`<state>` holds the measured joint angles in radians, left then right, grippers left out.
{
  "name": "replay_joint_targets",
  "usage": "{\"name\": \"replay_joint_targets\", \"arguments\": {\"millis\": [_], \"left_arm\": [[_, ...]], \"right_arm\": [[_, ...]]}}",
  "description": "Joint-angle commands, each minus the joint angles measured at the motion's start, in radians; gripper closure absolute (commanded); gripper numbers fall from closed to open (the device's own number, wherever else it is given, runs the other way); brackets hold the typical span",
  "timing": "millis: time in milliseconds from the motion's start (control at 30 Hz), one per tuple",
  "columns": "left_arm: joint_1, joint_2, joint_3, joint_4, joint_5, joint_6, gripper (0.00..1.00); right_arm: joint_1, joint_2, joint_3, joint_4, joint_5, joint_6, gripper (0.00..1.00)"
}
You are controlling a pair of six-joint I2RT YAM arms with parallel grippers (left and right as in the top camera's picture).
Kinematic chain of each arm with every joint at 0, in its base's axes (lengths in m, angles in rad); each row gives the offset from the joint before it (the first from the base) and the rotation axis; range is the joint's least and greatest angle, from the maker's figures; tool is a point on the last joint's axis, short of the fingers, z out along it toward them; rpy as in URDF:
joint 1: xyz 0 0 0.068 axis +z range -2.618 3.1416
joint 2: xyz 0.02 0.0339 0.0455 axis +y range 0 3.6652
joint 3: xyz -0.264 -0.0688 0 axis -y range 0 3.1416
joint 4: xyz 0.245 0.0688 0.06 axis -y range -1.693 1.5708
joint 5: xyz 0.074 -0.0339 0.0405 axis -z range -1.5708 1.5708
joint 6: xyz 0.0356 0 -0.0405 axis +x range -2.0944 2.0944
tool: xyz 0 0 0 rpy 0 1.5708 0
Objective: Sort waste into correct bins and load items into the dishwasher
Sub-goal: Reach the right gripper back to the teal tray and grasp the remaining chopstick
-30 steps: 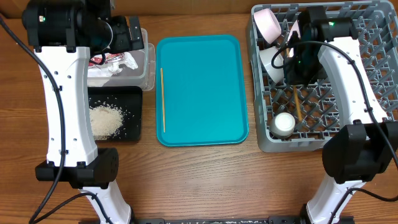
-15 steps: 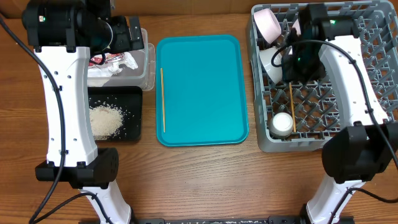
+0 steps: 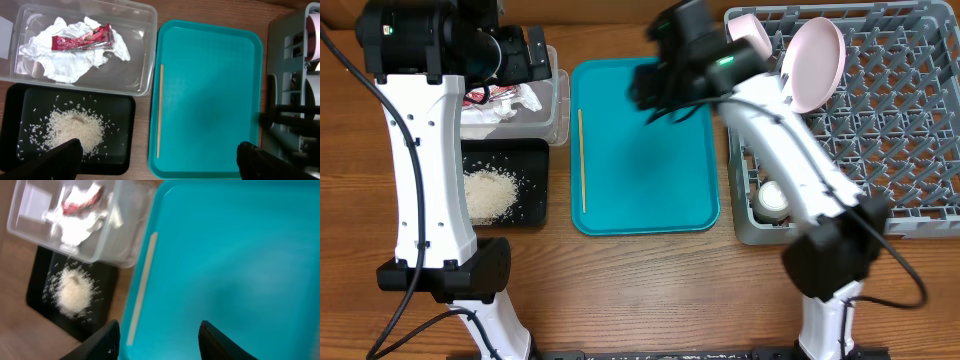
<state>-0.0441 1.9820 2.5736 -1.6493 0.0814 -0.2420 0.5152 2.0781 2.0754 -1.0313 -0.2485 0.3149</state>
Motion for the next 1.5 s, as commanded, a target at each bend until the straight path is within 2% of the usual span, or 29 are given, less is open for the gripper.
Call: {"name": "replay_joint_targets", "arguments": {"millis": [0,333,567,667,1167,1300,1467], "left_arm": [[-0.002,0.006,-0.005,0.003,-0.005,-0.009,0.00],[-0.002,0.006,-0.005,0.003,-0.005,-0.009,0.00],[-0.002,0.006,-0.005,0.003,-0.005,-0.009,0.00],[-0.002,0.006,-0.005,0.003,-0.005,-0.009,0.00],[-0.002,0.006,-0.005,0.003,-0.004,-0.009,0.00],[-0.002,0.006,-0.005,0.003,-0.005,-0.009,0.00],[-0.002,0.006,-0.005,0.003,-0.005,-0.009,0.00]], "right_arm": [[0.064,0.087,-0.027,0.044,0.024,0.155,0.48],[0.225,0.268,-0.027,0.179,0.126,0.217,0.51],[0.290,0.304,-0.027,0.190,0.370,0.212,0.41],[0.304,0.319,-0.027,0.190,0.438,0.209,0.40],[0.314,0.394,-0.027,0.200,0.453,0.209,0.40],[0.316,0.404,-0.027,0.196,0.454,0.209,0.48],[0.316,0.408,-0.027,0.179,0.458,0.210,0.73]]}}
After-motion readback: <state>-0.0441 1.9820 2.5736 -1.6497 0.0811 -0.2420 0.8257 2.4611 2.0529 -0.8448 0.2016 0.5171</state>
